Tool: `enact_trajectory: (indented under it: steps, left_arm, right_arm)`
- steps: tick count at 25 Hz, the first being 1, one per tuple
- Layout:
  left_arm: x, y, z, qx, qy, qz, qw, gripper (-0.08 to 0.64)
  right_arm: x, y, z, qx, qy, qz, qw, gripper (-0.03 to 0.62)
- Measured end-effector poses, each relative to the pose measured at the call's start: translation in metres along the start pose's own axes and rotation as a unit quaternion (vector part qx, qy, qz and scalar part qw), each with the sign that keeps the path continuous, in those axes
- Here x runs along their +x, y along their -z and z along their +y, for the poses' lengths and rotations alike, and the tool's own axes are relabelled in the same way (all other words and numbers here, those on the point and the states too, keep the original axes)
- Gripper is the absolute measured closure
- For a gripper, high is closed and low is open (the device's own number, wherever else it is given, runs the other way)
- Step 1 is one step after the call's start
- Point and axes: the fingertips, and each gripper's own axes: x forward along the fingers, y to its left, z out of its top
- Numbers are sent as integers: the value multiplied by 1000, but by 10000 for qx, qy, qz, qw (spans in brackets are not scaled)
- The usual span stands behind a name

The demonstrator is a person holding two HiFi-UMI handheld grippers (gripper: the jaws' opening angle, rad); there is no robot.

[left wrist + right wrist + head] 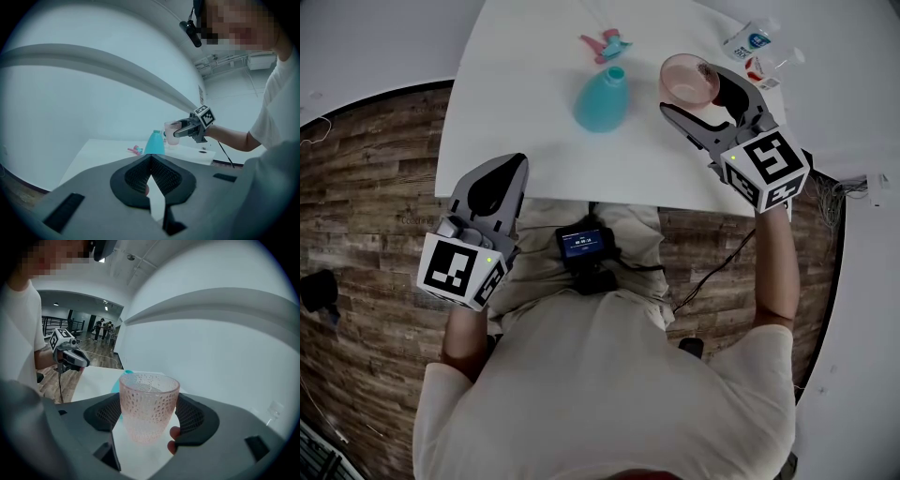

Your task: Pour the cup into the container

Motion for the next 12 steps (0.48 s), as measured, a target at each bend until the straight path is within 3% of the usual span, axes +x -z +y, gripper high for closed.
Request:
enact_trajectory:
  steps: [12]
  left_arm:
    - [4,-2,-8,85,171,-5,9998,548]
  right_arm:
    - [3,-9,2,-304,47,186,9994,232]
